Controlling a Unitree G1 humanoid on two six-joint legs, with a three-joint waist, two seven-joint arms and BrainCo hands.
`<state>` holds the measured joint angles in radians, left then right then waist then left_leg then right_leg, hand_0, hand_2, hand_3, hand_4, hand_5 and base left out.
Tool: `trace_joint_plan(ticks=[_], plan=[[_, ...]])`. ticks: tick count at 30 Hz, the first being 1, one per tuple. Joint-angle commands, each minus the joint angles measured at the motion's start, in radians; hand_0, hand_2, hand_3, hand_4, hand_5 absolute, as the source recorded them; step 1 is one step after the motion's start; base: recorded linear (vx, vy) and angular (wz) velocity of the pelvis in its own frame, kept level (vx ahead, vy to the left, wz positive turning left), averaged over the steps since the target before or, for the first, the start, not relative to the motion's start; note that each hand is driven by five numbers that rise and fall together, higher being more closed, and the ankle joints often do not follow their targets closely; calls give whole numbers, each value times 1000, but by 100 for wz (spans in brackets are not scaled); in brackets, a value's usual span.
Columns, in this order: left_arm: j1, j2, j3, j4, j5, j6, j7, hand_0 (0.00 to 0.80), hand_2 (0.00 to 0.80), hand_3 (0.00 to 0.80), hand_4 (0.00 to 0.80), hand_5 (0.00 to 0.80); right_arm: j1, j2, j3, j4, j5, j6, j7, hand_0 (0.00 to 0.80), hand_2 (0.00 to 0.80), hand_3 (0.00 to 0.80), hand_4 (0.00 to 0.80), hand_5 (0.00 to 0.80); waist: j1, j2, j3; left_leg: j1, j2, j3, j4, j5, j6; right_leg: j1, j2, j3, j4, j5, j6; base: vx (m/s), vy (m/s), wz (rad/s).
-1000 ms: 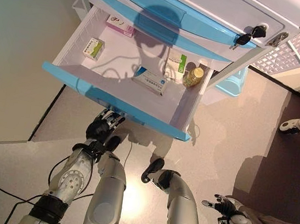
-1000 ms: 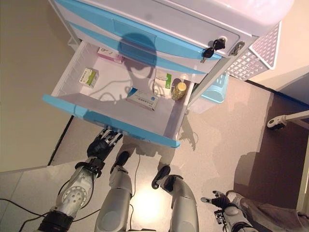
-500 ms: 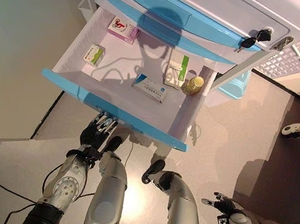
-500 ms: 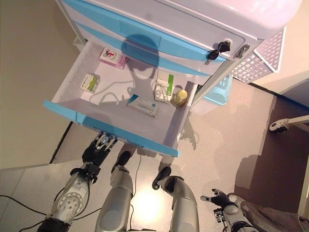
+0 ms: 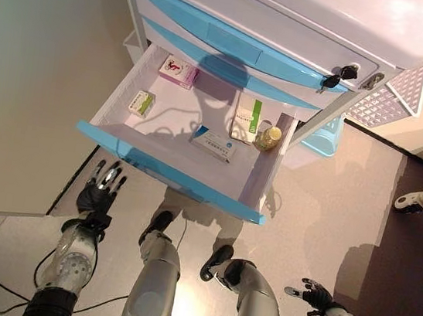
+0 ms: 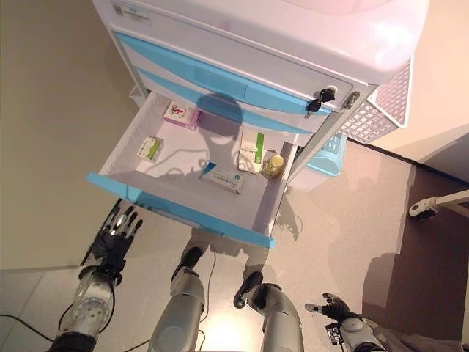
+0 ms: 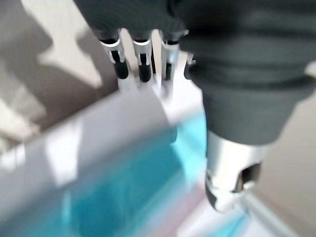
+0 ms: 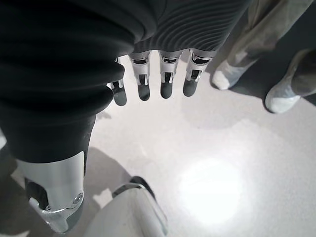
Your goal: Open the drawer and pick up the medicine
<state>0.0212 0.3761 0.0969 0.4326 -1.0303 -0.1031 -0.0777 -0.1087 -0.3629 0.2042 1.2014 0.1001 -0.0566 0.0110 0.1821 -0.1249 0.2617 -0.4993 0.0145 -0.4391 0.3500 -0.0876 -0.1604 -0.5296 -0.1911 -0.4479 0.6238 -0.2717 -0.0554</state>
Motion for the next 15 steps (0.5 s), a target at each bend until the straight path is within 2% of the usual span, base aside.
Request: trace_joint_plan(ticks=[1,2,3,4,5,6,15], plan=[[8,32,12,-19,101,-32,-6,0,0,0,0,0,34,-49,-8,13,18,7,-3,0,0,0,0,0,-6,-16,-11,-91,-94,25,-54,145,100,59,58,8,-88,52,98,10,50,1],[8,37,18,40,123,-25,-11,0,0,0,0,0,33,-50,-12,14,19,6,-3,0,0,0,0,0,-11,-13,-20,-82,-91,32,-62,147,101,70,60,12,-104,62,101,-76,109,-3],[7,44,22,77,149,-29,-3,0,0,0,0,0,30,-48,-15,16,21,6,-3,0,0,0,0,0,-10,-4,-24,-87,-89,33,-70,176,100,70,61,4,-121,93,94,8,56,-10],[7,43,23,79,149,-30,-3,0,0,0,0,0,30,-49,-13,16,20,6,-2,0,0,0,0,0,-14,-11,-27,-76,-90,35,-66,146,101,77,61,18,-114,67,102,-43,142,-18],[6,50,31,159,197,-31,5,0,0,0,0,0,26,-44,-18,19,25,4,-2,0,0,0,0,0,-16,0,-42,-63,-83,44,-88,177,101,96,65,16,-154,109,100,33,64,-20],[5,50,31,160,197,-31,4,0,0,0,0,0,26,-44,-18,19,25,4,-2,0,0,0,0,0,-15,0,-41,-61,-82,44,-89,177,101,98,65,16,-155,110,100,-16,162,-27],[6,34,25,422,387,-29,41,0,0,0,0,0,41,-41,-50,44,30,1,-2,0,0,0,0,0,-57,27,-116,140,-57,109,-225,187,105,315,83,64,-372,189,138,107,102,-22]])
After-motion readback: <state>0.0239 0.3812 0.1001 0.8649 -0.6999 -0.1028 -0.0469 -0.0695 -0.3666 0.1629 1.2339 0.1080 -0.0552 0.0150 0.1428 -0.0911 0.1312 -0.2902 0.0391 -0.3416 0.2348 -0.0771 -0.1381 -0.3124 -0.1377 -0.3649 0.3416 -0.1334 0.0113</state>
